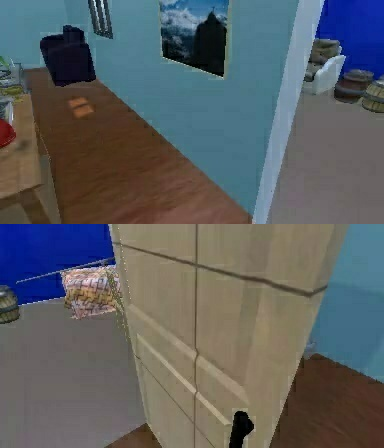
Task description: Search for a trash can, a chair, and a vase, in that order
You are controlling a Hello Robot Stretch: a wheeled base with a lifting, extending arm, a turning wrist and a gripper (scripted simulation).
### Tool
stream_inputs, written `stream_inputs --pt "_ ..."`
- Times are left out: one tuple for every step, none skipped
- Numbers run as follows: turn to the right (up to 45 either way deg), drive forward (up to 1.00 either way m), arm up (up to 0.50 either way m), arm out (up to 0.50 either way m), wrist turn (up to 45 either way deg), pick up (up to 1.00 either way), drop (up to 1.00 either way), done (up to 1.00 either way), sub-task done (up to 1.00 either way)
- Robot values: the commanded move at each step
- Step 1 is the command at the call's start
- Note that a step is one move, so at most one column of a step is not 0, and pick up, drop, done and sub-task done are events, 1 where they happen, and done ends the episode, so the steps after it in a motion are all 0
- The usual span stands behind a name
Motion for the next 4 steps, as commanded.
stream_inputs --pt "45.0 0.00 0.00 0.00 0.0 0.00 0.00 0.00 0.00" --pt "0.0 0.05 0.00 0.00 0.0 0.00 0.00 0.00 0.00" --pt "6.0 0.00 0.00 0.00 0.0 0.00 0.00 0.00 0.00" --pt "0.0 0.30 0.00 0.00 0.0 0.00 0.00 0.00 0.00"
